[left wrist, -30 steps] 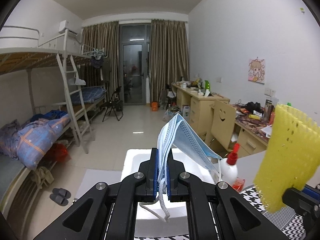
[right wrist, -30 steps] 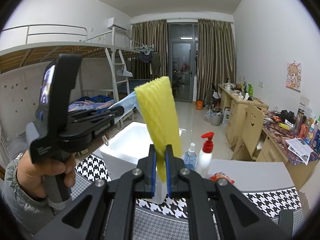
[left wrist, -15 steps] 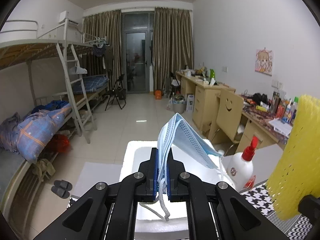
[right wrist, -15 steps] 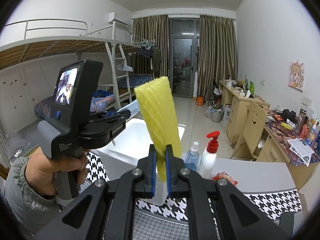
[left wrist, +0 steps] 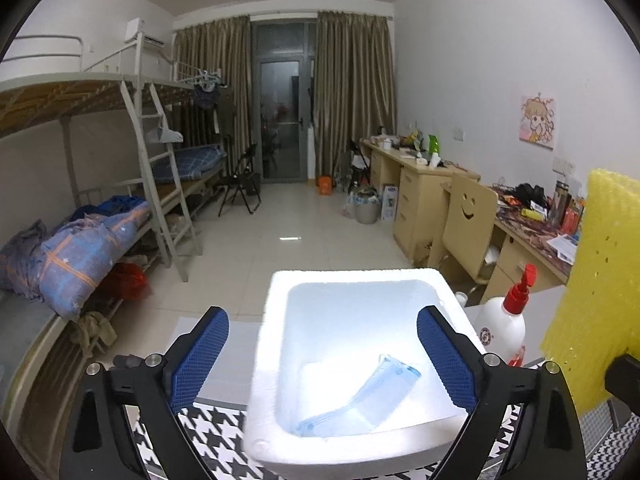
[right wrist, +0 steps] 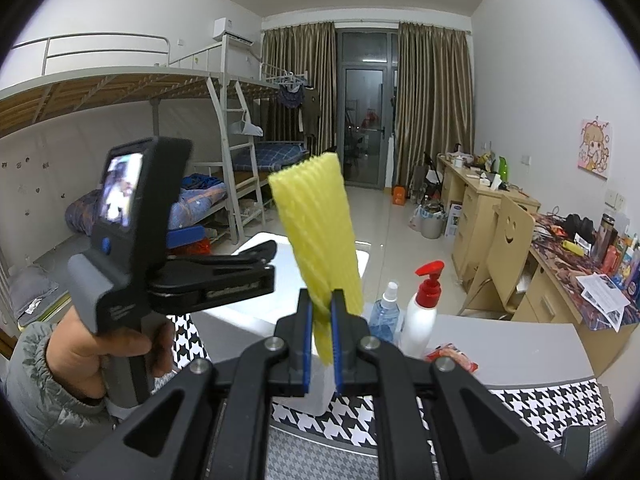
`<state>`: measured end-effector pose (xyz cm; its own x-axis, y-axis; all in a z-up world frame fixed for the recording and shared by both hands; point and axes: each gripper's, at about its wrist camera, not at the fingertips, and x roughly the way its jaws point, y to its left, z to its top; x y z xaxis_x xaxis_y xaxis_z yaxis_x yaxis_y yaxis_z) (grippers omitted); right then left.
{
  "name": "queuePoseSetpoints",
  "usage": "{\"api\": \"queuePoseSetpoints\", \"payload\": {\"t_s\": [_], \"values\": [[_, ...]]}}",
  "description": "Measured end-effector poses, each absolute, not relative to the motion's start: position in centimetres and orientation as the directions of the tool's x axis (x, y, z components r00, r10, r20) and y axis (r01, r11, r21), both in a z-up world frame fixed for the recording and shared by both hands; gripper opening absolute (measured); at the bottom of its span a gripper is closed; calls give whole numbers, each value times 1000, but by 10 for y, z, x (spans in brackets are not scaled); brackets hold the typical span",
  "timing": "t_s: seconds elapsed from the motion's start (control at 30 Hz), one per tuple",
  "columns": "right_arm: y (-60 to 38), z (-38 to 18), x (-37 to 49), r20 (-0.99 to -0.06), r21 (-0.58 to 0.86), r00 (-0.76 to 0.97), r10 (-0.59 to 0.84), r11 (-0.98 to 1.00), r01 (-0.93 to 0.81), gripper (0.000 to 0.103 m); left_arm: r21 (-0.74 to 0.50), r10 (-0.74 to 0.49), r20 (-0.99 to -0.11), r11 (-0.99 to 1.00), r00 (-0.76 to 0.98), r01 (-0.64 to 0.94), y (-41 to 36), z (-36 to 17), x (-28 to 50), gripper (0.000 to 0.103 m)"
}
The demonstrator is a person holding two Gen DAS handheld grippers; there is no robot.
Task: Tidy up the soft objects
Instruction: 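Lower the yellow foam net into the foam box and open the right tool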
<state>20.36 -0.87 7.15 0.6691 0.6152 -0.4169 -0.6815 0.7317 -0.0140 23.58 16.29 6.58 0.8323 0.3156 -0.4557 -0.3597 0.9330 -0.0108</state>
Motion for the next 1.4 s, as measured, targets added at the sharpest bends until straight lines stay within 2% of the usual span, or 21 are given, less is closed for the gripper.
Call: {"api": "queuePoseSetpoints", "payload": {"t_s": [0.13,0.73,1.4], "values": [[-2,73,207,-420,-17,665,617,728,-686,11,-4,333,-434,928,837,-372,164,69,227,102],[40,64,226,-484,21,608,629,703,-711,11,2,412,-390,895,823,-447,188,70,183,102],[77,42,264,-591,80,562,578,736,-673,12,-24,423,-395,883,816,-469,200,59,148,102]]}}
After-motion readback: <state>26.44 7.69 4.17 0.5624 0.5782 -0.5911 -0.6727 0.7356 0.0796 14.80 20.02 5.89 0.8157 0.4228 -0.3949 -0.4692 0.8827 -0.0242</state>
